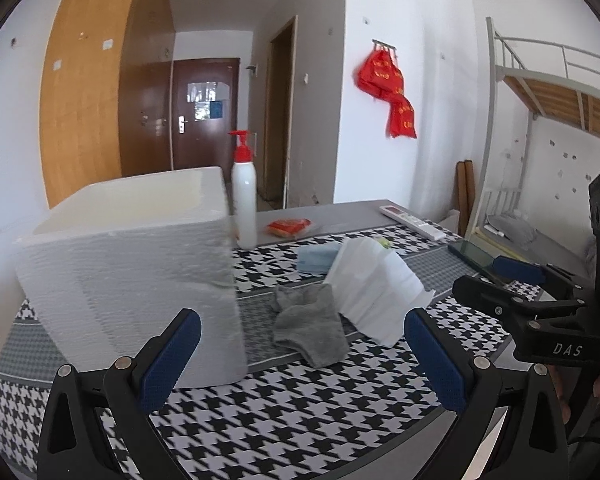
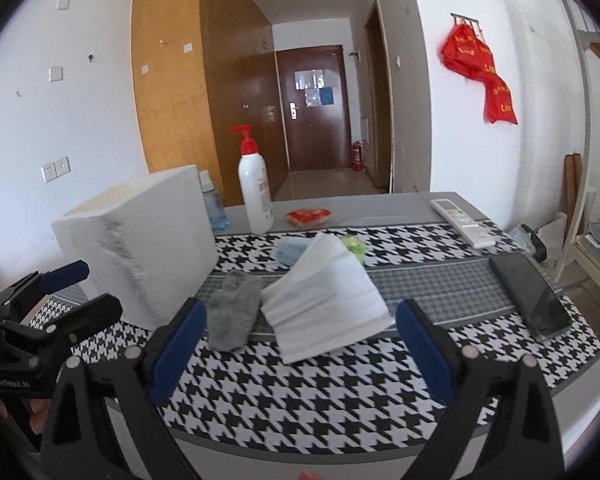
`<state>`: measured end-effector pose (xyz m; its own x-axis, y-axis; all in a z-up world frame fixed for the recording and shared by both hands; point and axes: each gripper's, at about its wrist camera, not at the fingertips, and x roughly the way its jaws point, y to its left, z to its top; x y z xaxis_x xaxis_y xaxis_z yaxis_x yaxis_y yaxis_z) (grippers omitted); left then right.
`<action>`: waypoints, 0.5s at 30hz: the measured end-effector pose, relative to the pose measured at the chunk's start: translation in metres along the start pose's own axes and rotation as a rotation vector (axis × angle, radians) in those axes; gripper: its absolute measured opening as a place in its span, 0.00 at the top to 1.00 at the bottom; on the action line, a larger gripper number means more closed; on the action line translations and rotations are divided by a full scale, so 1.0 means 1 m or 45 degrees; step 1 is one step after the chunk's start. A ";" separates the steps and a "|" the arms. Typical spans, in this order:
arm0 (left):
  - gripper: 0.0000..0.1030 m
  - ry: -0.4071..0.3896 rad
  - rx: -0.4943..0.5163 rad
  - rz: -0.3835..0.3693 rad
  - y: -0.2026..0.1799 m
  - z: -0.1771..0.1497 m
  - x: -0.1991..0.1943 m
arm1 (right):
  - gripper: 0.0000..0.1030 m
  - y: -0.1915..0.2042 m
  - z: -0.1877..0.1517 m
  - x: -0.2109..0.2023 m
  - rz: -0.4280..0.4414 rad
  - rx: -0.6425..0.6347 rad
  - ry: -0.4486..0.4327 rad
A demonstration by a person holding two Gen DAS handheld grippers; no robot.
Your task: Organize soft objects
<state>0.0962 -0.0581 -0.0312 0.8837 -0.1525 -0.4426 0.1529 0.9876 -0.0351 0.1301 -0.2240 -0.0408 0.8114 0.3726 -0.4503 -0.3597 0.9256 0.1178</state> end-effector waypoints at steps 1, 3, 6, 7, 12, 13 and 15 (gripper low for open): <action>0.01 0.003 0.004 -0.004 -0.002 0.000 0.002 | 0.05 -0.003 -0.001 0.000 -0.007 0.003 0.003; 0.01 0.015 0.007 -0.008 -0.004 0.000 0.006 | 0.05 -0.006 -0.002 0.001 -0.009 0.005 0.005; 0.01 0.034 0.004 -0.021 -0.007 0.000 0.013 | 0.05 -0.012 -0.005 0.001 -0.016 0.008 0.009; 0.01 0.039 0.006 -0.023 -0.009 0.000 0.015 | 0.05 -0.014 -0.005 0.001 -0.019 0.010 0.011; 0.01 0.080 0.015 -0.013 -0.015 -0.001 0.028 | 0.05 -0.025 -0.008 0.007 -0.023 0.023 0.037; 0.01 0.091 0.016 -0.011 -0.016 -0.002 0.031 | 0.05 -0.026 -0.009 0.009 -0.020 0.020 0.046; 0.01 0.111 0.017 -0.011 -0.018 -0.003 0.037 | 0.05 -0.028 -0.010 0.012 -0.020 0.020 0.053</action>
<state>0.1250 -0.0818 -0.0493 0.8403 -0.1567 -0.5190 0.1667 0.9856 -0.0277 0.1453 -0.2463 -0.0584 0.7970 0.3554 -0.4883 -0.3396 0.9323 0.1243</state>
